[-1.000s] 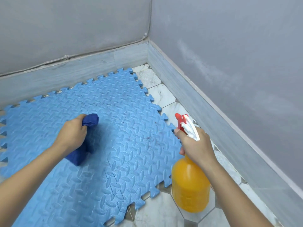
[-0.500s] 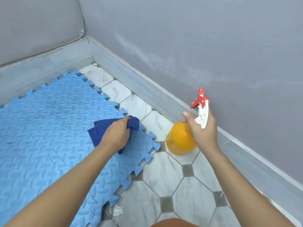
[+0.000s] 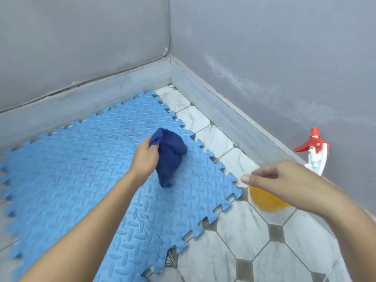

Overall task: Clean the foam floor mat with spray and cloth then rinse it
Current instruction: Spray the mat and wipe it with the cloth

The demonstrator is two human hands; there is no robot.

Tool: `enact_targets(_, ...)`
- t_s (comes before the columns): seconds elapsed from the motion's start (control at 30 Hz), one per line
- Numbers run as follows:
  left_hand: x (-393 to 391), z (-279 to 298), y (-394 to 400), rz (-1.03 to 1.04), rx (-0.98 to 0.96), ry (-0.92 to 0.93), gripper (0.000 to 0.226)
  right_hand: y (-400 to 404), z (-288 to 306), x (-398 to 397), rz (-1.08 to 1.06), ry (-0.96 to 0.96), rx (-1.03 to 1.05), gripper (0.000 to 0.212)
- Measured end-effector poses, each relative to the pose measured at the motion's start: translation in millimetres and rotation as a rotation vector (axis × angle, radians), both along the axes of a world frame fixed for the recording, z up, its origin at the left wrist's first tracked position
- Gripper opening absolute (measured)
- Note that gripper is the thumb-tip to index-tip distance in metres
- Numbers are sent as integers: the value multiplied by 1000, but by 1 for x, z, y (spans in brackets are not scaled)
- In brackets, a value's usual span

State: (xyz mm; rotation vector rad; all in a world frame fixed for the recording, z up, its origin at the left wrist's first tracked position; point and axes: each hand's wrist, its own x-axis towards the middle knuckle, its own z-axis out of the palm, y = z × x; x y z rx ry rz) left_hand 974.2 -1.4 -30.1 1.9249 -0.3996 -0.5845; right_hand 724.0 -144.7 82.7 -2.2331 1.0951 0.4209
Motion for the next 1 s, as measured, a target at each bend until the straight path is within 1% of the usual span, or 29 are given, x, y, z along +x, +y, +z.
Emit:
enact_targets(0.1, 27, 18, 27, 229, -105, 2, 24, 14, -25, 59, 105, -138, -88, 66)
enact_targets(0.13, 36, 23, 37, 281, -109, -19, 24, 17, -37, 78, 150, -198, -112, 68)
enact_targets(0.2, 50, 33, 57, 355, -88, -77, 27, 21, -63, 109, 276, -308, -136, 80)
enact_targets(0.27, 56, 44, 77, 387, -85, -124, 26, 23, -88, 134, 435, -366, -158, 85)
enact_targets(0.37, 55, 60, 108, 432, -70, -246, 35, 34, -118, 170, 600, -383, -198, 84)
enact_targets(0.43, 57, 60, 130, 510, -40, -310, 34, 43, -138, 194, 690, -367, -238, 82)
enact_targets(0.5, 64, 49, 154, 635, -23, -323, 28, 50, -162, 217, 772, -294, -271, 79)
enact_targets(0.57, 70, 21, 173, 697, 49, -329, 31, 54, -185, 236, 820, -220, -275, 77)
enact_targets(0.6, 70, 2, 180, 661, 126, -332, 36, 56, -194, 246, 827, -203, -272, 75)
enact_targets(0.63, 67, -20, 185, 568, 231, -340, 45, 58, -202, 256, 830, -203, -276, 73)
enact_targets(0.7, 52, -64, 187, 256, 492, -335, 65, 62, -214, 275, 836, -234, -312, 68)
enact_targets(0.73, 45, -84, 187, 113, 634, -326, 70, 64, -220, 284, 841, -254, -334, 66)
enact_targets(0.77, 37, -101, 185, 13, 744, -329, 72, 64, -226, 290, 845, -272, -358, 64)
enact_targets(0.8, 32, -115, 182, -37, 815, -345, 73, 65, -233, 295, 840, -296, -381, 64)
enact_targets(0.87, 37, -131, 180, -5, 851, -376, 76, 66, -248, 298, 814, -351, -423, 68)
enact_targets(0.93, 64, -135, 180, 149, 849, -352, 72, 62, -258, 297, 799, -367, -448, 68)
enact_targets(1.0, 104, -135, 187, 335, 879, -275, 68, 59, -259, 296, 802, -369, -439, 66)
